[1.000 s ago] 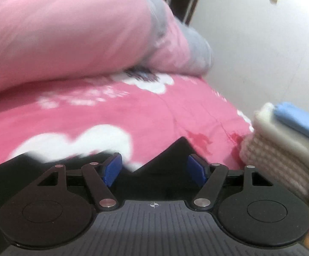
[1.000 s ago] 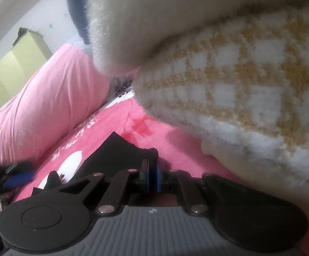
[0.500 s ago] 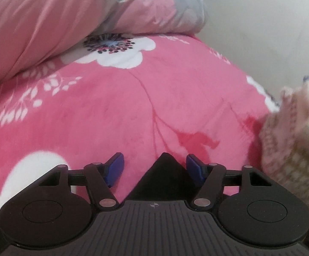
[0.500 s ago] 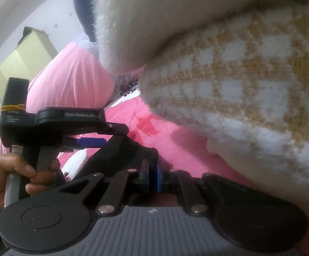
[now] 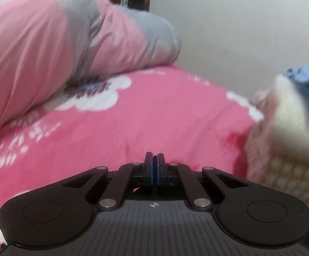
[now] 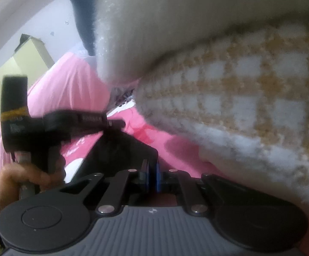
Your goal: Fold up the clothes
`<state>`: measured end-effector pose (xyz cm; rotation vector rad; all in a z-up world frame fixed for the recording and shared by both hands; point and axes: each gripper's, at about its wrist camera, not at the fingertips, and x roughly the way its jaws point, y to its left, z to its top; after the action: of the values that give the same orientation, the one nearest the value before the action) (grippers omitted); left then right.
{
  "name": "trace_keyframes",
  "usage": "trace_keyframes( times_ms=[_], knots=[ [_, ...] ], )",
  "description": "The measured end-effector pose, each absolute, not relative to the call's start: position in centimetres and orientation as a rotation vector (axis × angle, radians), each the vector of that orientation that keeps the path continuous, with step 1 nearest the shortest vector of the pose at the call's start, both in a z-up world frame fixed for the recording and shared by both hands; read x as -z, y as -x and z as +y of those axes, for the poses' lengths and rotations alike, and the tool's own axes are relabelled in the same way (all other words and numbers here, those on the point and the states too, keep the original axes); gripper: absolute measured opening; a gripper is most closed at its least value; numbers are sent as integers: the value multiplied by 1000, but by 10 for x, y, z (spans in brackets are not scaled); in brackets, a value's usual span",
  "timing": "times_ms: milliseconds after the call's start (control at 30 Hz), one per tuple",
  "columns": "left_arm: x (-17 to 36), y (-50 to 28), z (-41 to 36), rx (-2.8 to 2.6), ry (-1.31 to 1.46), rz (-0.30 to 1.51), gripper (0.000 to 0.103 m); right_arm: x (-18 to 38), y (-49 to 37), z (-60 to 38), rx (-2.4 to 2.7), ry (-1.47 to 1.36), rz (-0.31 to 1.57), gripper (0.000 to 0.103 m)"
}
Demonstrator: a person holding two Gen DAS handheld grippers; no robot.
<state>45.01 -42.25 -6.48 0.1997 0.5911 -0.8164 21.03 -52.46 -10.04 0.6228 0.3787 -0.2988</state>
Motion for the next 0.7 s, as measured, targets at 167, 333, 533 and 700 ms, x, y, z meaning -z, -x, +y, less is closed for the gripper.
trace_keyframes(
  times_ms=[167, 333, 533, 700],
  knots=[
    [76, -451, -439, 830, -205, 573, 1, 103, -212, -525, 330, -631, 400, 6],
    [94, -456, -450, 828, -210, 583, 2, 102, -213, -521, 359, -625, 412, 6],
    [91, -461, -449, 827, -196, 624, 41, 103, -215, -519, 375, -624, 426, 8],
    [58, -462, -418, 741, -82, 578, 86, 98, -217, -517, 362, -626, 426, 23]
  ],
)
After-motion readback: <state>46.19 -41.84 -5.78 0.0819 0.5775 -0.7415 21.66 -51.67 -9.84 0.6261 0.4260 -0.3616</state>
